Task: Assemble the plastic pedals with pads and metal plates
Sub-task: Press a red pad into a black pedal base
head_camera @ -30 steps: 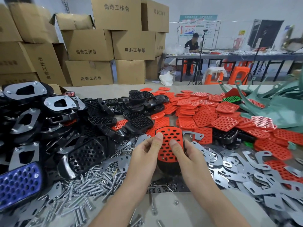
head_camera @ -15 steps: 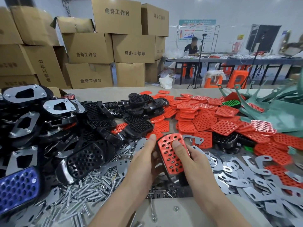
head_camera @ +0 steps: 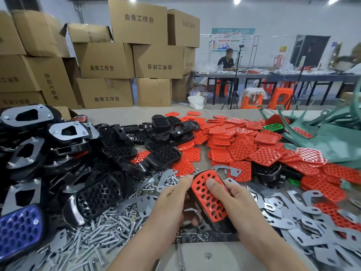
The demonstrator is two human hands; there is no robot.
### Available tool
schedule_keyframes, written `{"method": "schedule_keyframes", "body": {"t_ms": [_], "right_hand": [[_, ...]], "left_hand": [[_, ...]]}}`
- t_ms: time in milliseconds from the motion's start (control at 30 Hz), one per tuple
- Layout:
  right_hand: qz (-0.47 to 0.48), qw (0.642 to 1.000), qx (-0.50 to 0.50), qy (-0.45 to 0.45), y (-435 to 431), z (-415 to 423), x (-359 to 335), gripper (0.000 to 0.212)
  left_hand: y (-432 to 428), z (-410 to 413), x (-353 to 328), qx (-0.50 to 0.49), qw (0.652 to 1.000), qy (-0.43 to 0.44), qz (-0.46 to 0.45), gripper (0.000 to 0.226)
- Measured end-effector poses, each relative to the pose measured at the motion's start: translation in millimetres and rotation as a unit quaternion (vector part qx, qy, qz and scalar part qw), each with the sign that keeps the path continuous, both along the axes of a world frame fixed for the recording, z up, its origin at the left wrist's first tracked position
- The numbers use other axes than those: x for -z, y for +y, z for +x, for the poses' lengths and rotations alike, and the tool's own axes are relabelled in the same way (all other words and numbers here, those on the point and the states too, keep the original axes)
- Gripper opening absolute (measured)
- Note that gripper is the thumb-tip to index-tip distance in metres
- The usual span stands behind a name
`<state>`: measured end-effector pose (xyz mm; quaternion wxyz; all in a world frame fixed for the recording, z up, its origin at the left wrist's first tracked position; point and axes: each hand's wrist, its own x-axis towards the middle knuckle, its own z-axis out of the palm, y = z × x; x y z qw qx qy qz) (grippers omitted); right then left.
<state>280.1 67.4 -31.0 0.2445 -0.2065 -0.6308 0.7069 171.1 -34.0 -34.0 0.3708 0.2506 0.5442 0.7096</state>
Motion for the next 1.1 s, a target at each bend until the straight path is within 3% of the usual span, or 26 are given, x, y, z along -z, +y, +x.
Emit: {"method": "schedule_keyframes", "body": {"t_ms": [200, 333, 533, 633, 700, 833, 1000, 1100], "right_hand": [[0.03, 0.999, 0.029, 0.026, -3.6, -1.7, -3.7, 0.032], [0.098, 0.99, 0.085, 0.05, -9.6, -8.6, -1.4, 0.026], [0.148, 0.983, 0.088, 0.063, -15.6, -11.2, 3.8, 0.024], [0.179, 0.978, 0.087, 0.058, -16.1, -12.5, 6.3, 0.036], [0.161, 0.983, 0.061, 0.066, -15.2, -12.8, 8.2, 0.041], [0.108, 0.991, -0.019, 0.073, -14.3, -17.1, 14.7, 0.017], [0.079, 0.991, 0.056, 0.093, -5.2, -20.8, 23.0, 0.022], [0.053, 0.989, 0.086, 0.106, -0.2, -20.3, 23.4, 0.021]], "left_hand": [[5.9, 0.3, 3.8, -0.031, 0.999, -0.035, -0.02, 0.045], [3.0, 2.5, 2.8, -0.03, 1.0, 0.0, 0.006, 0.066], [-3.8, 2.7, 1.8, -0.029, 0.995, 0.088, 0.037, 0.05], [-4.1, 6.6, -0.3, -0.056, 0.988, 0.134, 0.05, 0.05], [-3.9, 6.9, 0.4, -0.088, 0.984, 0.143, 0.052, 0.051], [-2.7, 0.4, 2.4, -0.155, 0.983, 0.096, 0.031, 0.051], [-1.4, 1.3, 3.7, -0.1, 0.989, 0.105, 0.024, 0.043], [-1.5, 4.2, 3.8, -0.055, 0.986, 0.16, 0.006, 0.026]]}}
